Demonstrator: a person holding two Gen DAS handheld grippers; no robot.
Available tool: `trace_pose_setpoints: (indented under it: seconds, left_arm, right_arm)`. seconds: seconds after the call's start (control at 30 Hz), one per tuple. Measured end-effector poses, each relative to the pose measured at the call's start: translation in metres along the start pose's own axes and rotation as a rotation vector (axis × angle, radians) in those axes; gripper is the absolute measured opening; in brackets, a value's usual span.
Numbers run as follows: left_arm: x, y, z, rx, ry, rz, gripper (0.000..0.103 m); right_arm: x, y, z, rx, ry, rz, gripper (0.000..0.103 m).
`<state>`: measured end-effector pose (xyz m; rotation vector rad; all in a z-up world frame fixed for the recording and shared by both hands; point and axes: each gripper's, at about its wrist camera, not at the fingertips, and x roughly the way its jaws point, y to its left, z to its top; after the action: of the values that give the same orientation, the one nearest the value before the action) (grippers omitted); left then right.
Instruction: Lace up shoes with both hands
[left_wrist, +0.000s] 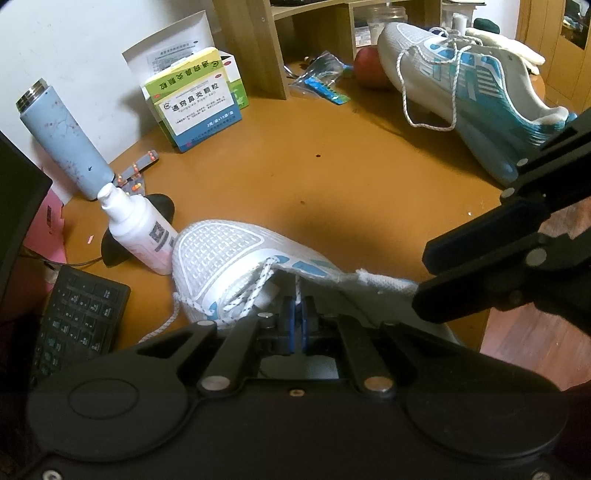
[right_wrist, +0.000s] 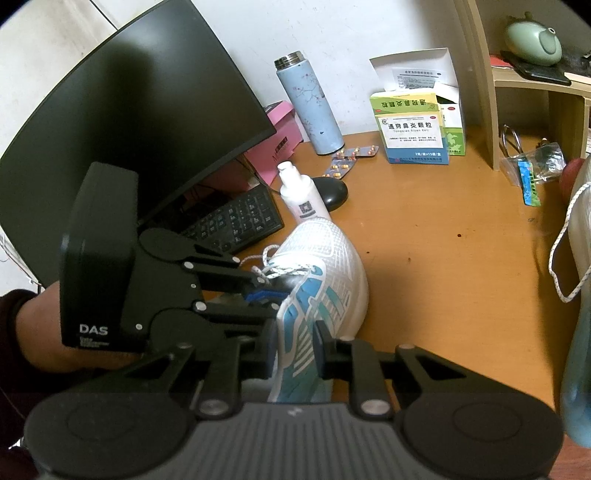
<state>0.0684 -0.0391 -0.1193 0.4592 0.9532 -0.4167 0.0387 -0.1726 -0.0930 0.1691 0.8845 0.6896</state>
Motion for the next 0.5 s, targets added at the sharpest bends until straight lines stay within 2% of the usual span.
trace_pose_setpoints:
  seconds: [0.13,0.5]
  left_arm:
    - [0.0026,-0.0029,-0.0014,0.01,0.016,0.002,0.001]
    - [0.0016,-0.0019,0.0002,-0.01,-0.003,0.006,0.001]
  right_arm:
    - [0.0008,0.0003,0.0001,0.005,-0.002,-0.002,0.021]
    - [-0.0002,0.0004,-0.0003,-0.002,0.002,-0.003,0.021]
